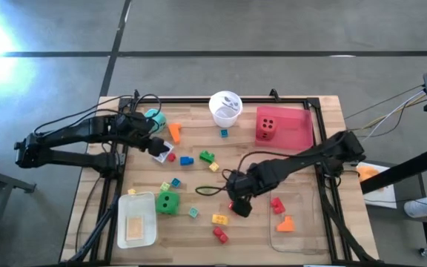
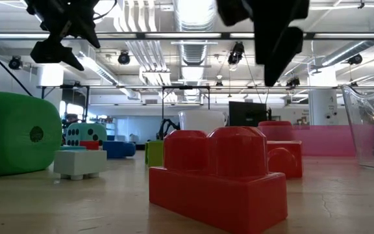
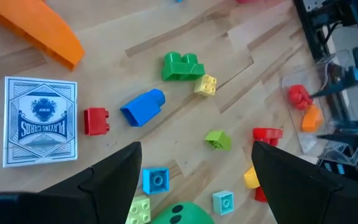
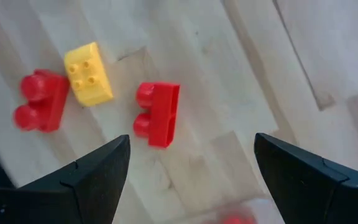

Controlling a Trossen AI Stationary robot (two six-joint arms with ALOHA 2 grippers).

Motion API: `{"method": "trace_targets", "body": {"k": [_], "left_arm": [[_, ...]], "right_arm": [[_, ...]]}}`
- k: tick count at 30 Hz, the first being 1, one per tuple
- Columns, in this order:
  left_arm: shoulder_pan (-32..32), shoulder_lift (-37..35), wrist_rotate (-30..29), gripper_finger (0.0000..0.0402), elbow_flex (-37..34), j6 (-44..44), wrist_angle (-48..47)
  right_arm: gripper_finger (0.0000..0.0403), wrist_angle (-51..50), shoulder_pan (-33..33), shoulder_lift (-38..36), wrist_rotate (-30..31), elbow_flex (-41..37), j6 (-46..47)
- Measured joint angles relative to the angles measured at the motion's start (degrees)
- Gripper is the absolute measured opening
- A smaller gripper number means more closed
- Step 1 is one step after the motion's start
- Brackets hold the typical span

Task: Pick & Place Toys
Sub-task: Put the red game piece into the transparent bin

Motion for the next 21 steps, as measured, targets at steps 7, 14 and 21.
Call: {"method": "trace_targets", "body": {"k": [7, 14, 21], "left_arm": [[0.0, -1.3, 0.1, 0.0307, 0.0, 0.8, -0.5], [0.0, -4.4, 0.4, 0.0307, 0.0, 0.8, -3.9], [0.0, -6.4, 0.4, 0.0307, 0.0, 0.8, -4.0]], "right_arm": [[0.0336, 4.5, 0.3, 6.8, -2.9, -0.3, -3.6], [0.0336, 7.9, 1.1, 10.0, -4.5, -0.3, -3.8], [0.0336, 11.0, 0.7, 10.0, -3.8, -3.0, -3.7]]}}
